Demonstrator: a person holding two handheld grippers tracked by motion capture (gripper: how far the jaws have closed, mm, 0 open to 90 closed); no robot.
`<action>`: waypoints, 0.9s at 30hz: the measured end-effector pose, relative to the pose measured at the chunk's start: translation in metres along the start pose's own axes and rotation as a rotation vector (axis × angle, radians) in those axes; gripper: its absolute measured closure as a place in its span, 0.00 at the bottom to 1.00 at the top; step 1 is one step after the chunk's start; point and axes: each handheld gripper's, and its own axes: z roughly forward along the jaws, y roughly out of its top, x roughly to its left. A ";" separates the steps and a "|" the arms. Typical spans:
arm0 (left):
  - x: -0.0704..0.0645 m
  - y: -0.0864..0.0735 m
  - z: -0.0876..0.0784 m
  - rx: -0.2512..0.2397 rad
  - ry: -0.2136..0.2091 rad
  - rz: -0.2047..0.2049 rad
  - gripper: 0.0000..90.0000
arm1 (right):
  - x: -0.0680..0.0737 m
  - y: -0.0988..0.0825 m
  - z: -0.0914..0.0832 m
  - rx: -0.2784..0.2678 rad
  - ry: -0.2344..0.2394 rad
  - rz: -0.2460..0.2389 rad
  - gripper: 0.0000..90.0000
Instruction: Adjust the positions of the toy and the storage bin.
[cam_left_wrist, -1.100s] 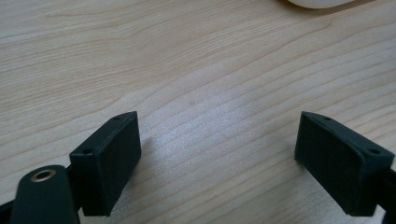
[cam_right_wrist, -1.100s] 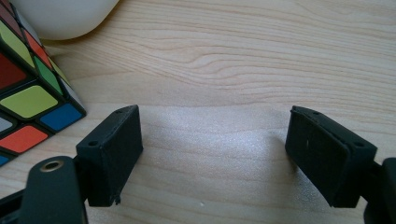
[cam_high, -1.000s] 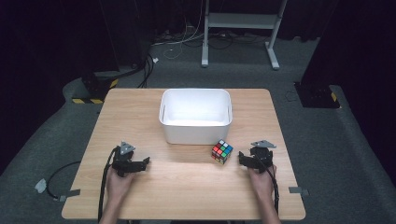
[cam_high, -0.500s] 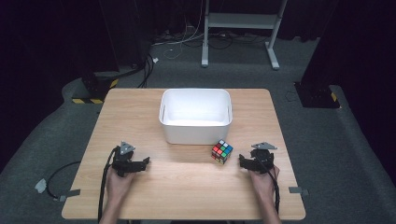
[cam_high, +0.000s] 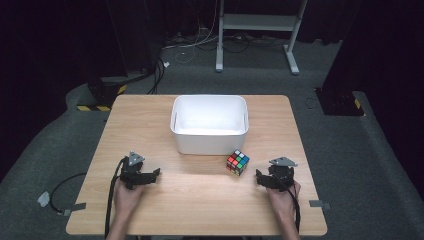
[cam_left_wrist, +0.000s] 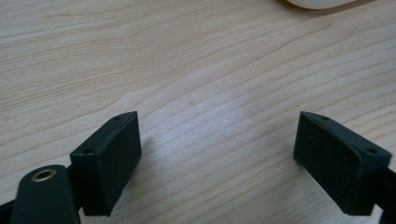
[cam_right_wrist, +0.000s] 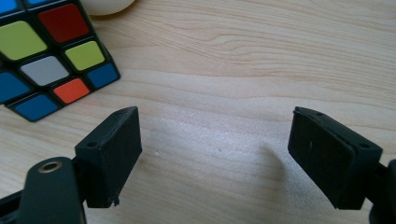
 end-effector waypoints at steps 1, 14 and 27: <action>0.000 0.000 0.000 0.000 0.000 0.000 0.17 | 0.001 0.000 -0.001 -0.002 0.002 0.002 0.19; 0.000 0.000 0.000 0.000 0.001 0.000 0.17 | 0.007 -0.006 -0.011 -0.014 0.025 -0.004 0.20; 0.000 0.000 0.000 -0.001 0.001 0.001 0.17 | 0.018 -0.009 -0.018 -0.027 0.062 -0.027 0.19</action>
